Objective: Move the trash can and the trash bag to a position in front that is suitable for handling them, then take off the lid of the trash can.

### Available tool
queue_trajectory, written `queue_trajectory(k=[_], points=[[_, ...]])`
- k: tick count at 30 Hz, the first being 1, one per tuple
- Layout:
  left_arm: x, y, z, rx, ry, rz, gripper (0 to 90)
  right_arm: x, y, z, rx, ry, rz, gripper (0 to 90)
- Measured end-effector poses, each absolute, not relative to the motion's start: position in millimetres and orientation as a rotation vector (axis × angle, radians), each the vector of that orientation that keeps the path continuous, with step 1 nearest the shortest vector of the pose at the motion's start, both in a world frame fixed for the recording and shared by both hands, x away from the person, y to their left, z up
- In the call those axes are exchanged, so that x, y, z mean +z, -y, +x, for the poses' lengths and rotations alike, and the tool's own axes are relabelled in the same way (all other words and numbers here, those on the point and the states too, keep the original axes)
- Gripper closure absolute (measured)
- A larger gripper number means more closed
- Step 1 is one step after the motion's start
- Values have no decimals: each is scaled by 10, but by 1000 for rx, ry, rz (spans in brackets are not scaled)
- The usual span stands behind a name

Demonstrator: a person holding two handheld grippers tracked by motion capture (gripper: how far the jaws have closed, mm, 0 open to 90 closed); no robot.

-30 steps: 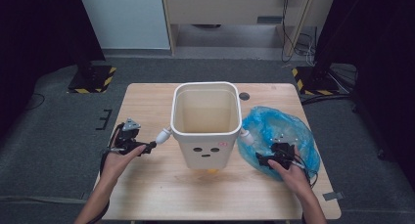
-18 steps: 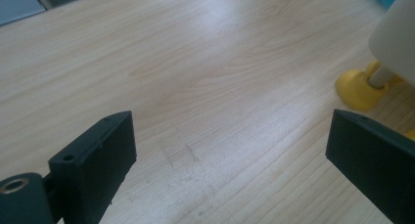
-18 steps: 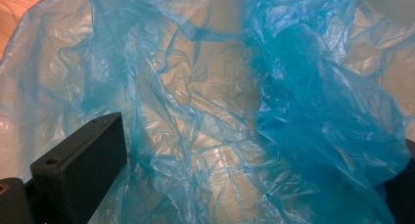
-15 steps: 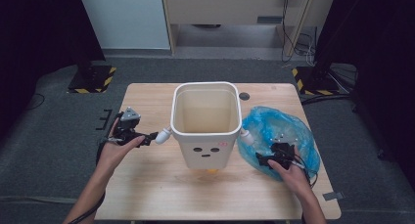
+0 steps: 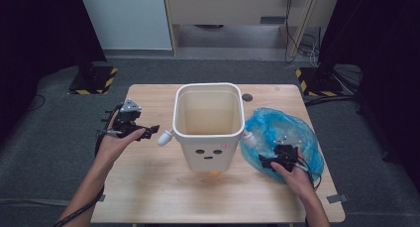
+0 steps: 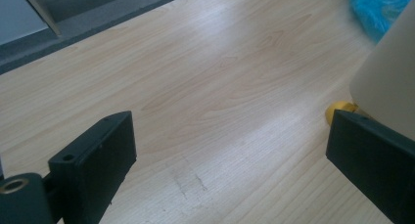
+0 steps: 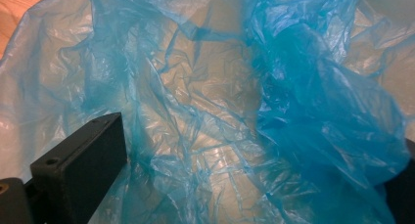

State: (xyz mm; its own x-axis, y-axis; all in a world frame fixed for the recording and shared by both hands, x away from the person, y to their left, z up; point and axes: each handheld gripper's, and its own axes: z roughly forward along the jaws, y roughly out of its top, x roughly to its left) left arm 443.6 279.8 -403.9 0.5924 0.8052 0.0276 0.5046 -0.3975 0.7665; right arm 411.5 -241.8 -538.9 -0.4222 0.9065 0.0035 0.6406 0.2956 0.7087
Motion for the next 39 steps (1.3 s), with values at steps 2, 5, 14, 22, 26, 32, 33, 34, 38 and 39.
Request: queue_trajectory(k=[2, 5, 14, 22, 26, 32, 33, 34, 38, 39], points=[[-3971, -2800, 4423, 523, -1039, 2066, 40, -5389, 2417, 4115, 905, -2170, 1386, 12], [-3833, -2788, 4404, 535, -1023, 2047, 40, -5389, 2418, 4116, 905, -2170, 1385, 12], [-3481, -2691, 4457, 529, -988, 2019, 42, -5389, 2417, 4115, 904, -2169, 1386, 12], [-3253, -2587, 4449, 515, -951, 2010, 45, -5390, 2416, 4114, 904, -2168, 1387, 12], [-3053, -2517, 4416, 528, -921, 1993, 45, -5390, 2413, 4107, 903, -2166, 1392, 12], [-2733, -2442, 4377, 563, -893, 1948, 52, -5390, 2410, 4104, 904, -2164, 1398, 12], [-2694, -2421, 4373, 561, -885, 1946, 53, -5390, 2412, 4106, 904, -2165, 1394, 12], [-2659, -2396, 4370, 563, -880, 1946, 54, -5389, 2413, 4106, 903, -2165, 1394, 12], [-2560, -2288, 4370, 570, -862, 1949, 60, -5390, 2413, 4105, 904, -2165, 1392, 12], [-2540, -2260, 4371, 570, -856, 1950, 62, -5389, 2413, 4104, 905, -2165, 1393, 12]])
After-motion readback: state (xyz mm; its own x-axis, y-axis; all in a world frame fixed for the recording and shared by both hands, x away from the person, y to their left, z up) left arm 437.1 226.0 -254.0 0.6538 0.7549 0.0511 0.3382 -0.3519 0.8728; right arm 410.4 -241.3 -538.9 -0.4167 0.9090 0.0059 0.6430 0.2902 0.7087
